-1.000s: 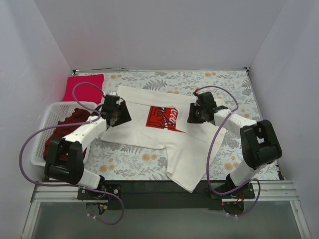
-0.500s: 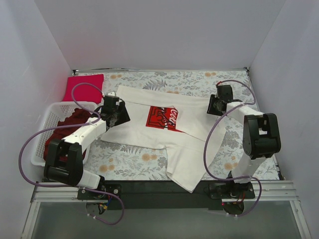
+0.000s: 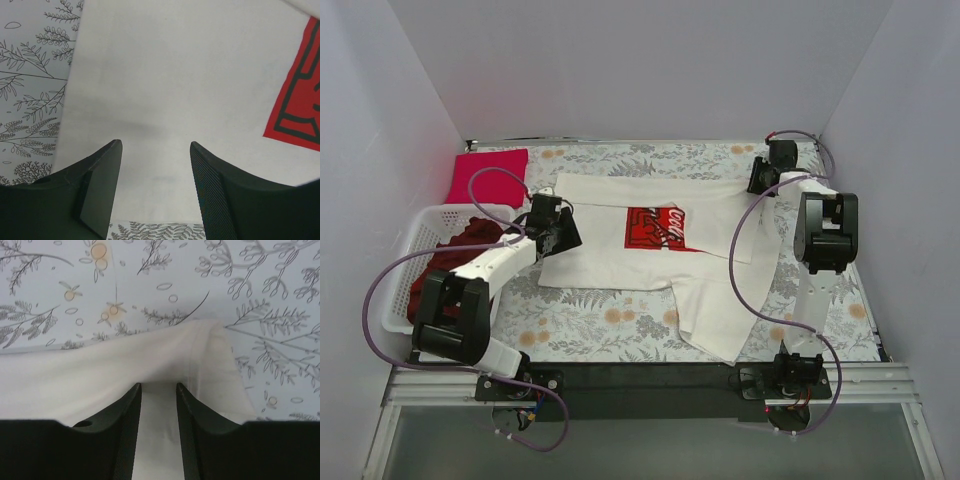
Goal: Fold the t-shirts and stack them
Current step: Fold the tshirt
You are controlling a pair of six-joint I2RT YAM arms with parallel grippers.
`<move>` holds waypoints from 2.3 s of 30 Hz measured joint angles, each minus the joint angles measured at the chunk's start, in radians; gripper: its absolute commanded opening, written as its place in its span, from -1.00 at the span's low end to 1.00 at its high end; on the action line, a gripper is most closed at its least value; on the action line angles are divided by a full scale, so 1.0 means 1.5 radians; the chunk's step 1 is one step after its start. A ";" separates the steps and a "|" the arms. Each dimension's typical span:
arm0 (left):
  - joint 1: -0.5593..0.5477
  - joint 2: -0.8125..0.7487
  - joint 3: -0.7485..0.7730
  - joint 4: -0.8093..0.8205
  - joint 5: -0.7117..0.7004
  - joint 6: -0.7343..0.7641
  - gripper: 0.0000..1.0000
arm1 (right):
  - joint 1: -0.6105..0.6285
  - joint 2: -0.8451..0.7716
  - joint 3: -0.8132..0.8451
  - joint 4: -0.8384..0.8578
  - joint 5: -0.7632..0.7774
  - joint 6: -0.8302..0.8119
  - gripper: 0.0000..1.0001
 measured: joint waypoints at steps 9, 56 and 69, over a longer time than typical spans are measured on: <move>0.000 0.010 -0.001 0.000 -0.005 -0.003 0.13 | -0.026 0.079 0.202 -0.092 -0.039 -0.061 -0.08; 0.000 -0.093 -0.144 -0.170 -0.129 -0.177 -0.12 | 0.098 -0.635 -0.537 -0.179 -0.036 0.039 -0.10; 0.000 -0.131 -0.150 -0.145 -0.132 -0.189 -0.14 | 0.098 -0.635 -0.541 -0.180 -0.027 0.039 -0.11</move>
